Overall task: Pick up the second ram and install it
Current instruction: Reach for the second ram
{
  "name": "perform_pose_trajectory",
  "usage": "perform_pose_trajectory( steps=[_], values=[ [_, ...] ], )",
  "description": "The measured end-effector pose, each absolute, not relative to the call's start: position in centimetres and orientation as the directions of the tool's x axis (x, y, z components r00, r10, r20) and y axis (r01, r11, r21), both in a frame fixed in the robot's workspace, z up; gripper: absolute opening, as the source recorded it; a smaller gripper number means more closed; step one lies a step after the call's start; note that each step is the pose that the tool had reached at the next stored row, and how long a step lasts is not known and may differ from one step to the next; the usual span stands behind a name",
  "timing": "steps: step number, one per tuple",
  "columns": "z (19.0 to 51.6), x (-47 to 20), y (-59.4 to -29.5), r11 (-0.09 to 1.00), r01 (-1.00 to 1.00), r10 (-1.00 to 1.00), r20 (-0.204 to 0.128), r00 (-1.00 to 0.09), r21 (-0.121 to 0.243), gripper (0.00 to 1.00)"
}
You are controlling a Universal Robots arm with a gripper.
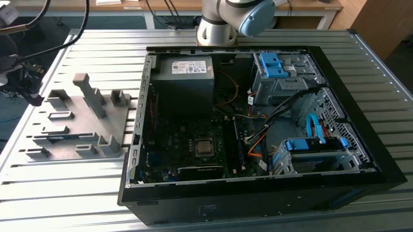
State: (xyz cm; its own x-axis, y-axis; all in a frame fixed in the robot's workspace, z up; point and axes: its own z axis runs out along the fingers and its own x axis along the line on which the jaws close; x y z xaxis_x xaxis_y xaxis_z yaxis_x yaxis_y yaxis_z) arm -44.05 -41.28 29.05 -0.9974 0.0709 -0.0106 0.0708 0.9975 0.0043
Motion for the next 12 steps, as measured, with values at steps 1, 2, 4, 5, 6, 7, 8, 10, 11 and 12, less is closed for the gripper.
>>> perform_pose_trajectory(
  steps=[1, 2, 4, 5, 6, 7, 8, 10, 11, 12],
  values=[
    [29.0, -43.9, -41.3, 0.997, 0.071, 0.071, 0.003, -0.997, 0.003, 0.10],
    [28.9, -43.8, -41.3, 0.998, 0.070, 0.070, 0.015, -0.997, 0.002, 0.10],
    [28.7, -43.6, -41.3, 0.998, 0.055, 0.055, 0.020, -0.998, 0.002, 0.10],
    [28.6, -43.6, -41.3, 0.999, 0.043, 0.043, 0.021, -0.999, 0.002, 0.10],
    [28.5, -43.6, -41.3, 0.999, 0.032, 0.032, 0.022, -0.999, 0.002, 0.10],
    [28.3, -43.6, -41.3, 1.000, 0.021, 0.021, 0.024, -0.999, 0.002, 0.10],
    [28.2, -43.5, -41.3, 1.000, 0.010, 0.010, 0.026, -1.000, 0.001, 0.10],
    [27.8, -43.4, -41.3, 1.000, -0.013, -0.013, 0.028, -1.000, 0.001, 0.10],
    [27.6, -43.3, -41.3, 1.000, -0.022, -0.022, 0.029, -0.999, 0.001, 0.10],
    [27.4, -43.3, -41.3, 1.000, -0.029, -0.029, 0.030, -0.999, 0.001, 0.10]
  ],
)
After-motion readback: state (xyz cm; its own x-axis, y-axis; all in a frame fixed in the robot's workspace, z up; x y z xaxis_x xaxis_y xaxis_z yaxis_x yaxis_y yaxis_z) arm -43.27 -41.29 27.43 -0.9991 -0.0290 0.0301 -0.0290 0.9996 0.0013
